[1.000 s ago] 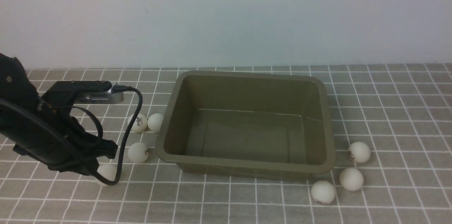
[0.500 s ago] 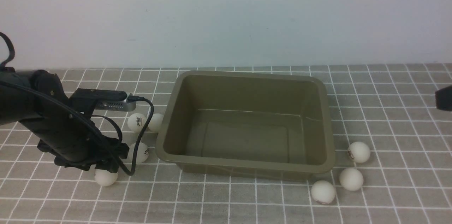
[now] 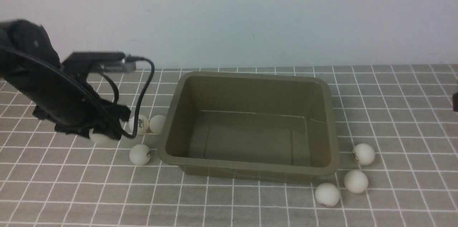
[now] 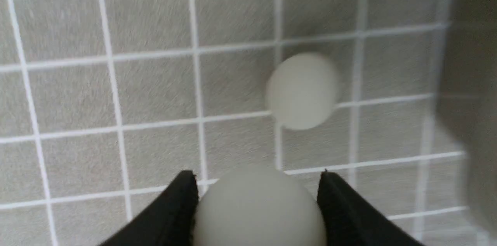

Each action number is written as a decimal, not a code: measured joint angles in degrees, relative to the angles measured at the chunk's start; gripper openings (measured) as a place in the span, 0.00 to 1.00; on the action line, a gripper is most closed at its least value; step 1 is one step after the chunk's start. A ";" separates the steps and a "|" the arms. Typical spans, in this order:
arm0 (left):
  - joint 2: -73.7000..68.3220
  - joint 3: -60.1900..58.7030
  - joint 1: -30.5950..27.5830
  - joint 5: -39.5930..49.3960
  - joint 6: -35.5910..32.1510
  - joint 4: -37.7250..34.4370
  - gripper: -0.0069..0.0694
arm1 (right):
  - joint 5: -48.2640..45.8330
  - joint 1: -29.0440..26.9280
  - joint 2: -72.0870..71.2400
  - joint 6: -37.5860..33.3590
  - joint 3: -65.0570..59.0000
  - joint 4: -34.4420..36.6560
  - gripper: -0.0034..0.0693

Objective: Put the table tennis balls into the box on the grey coffee tablecloth.
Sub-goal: 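Drop the ball into the bin, then reach for and grasp a ping pong ball on the table, then release the ping pong ball into the bin and lift the gripper away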

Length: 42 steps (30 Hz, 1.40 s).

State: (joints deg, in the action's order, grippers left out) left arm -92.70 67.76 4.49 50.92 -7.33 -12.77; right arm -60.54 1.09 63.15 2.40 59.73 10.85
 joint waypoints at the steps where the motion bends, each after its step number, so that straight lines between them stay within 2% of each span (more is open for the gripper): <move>1: 1.44 2.04 0.82 0.75 -0.94 -2.50 0.55 | 0.12 0.00 2.89 1.61 0.00 -1.61 0.03; 3: 2.44 3.44 2.34 1.20 -2.49 -5.42 0.55 | 0.44 0.00 6.80 2.67 0.00 -2.39 0.03; 5: 1.96 5.30 6.91 1.20 -5.92 -9.30 0.55 | 2.45 0.00 13.75 3.13 0.00 -2.15 0.07; 7: 0.95 5.71 9.20 1.07 -6.91 -9.72 0.55 | 3.70 0.00 16.52 2.68 0.00 -1.30 0.10; 12: -6.95 9.60 16.60 1.06 -7.04 -9.50 0.57 | 11.38 0.06 25.99 -3.07 0.00 4.00 0.37; 13: -8.71 10.93 17.34 1.33 -6.20 -8.91 0.60 | 12.22 0.13 26.99 -3.50 0.00 4.46 0.41; 15: -11.85 14.06 18.28 2.70 -4.48 -7.27 0.70 | 15.17 1.09 31.48 -4.85 0.00 5.57 0.58; 16: -12.37 14.36 18.34 2.70 -4.34 -7.13 0.71 | 15.42 1.20 31.82 -4.85 0.00 5.56 0.58; 17: -14.01 17.02 18.69 4.67 -2.86 -5.62 0.79 | 16.95 2.17 34.61 -5.52 0.00 5.63 0.68; 19: -14.91 20.02 18.70 7.99 -1.32 -3.24 0.84 | 19.05 3.58 37.86 -5.93 0.00 5.40 0.77; 21: -14.97 21.94 18.63 9.96 -0.30 -1.52 0.83 | 20.01 4.26 39.30 -5.99 0.00 5.08 0.80; 22: -14.48 24.37 18.32 13.04 1.06 1.62 0.75 | 21.69 5.32 41.71 -5.86 0.00 4.46 0.83; 24: -12.93 26.05 17.74 15.76 2.43 6.30 0.56 | 23.31 5.85 43.16 -5.50 0.00 4.26 0.82; 25: -11.62 26.35 17.18 16.52 2.83 8.55 0.42 | 23.99 5.94 43.80 -5.37 0.00 4.18 0.78; 26: -10.38 26.35 16.56 16.95 3.00 9.69 0.31 | 24.12 5.94 44.05 -5.24 0.12 3.87 0.72; 27: -8.30 26.08 15.31 17.85 3.30 11.67 0.21 | 24.39 5.94 44.04 -5.22 0.28 3.57 0.62; 28: -6.50 25.70 13.93 18.22 3.63 12.33 0.15 | 24.29 5.94 43.96 -5.03 0.51 2.84 0.52; 31: -2.32 23.28 9.79 18.47 4.44 12.45 0.10 | 21.96 5.94 42.47 -4.33 1.53 0.01 0.55; 35: 1.15 14.34 2.12 18.68 4.83 10.24 0.08 | 13.81 6.36 34.89 -0.17 6.95 -2.87 0.55; 38: 0.87 8.19 -0.47 16.62 4.89 7.94 0.08 | 12.24 8.24 30.67 0.39 9.83 -2.51 0.55; 42: -0.77 2.99 -0.74 11.55 2.60 4.00 0.09 | 13.99 14.07 29.41 -2.40 13.45 -0.51 0.55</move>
State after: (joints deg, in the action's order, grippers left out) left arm -93.47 70.75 3.75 62.47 -4.73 -8.78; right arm -46.55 15.16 92.56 0.00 73.17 10.33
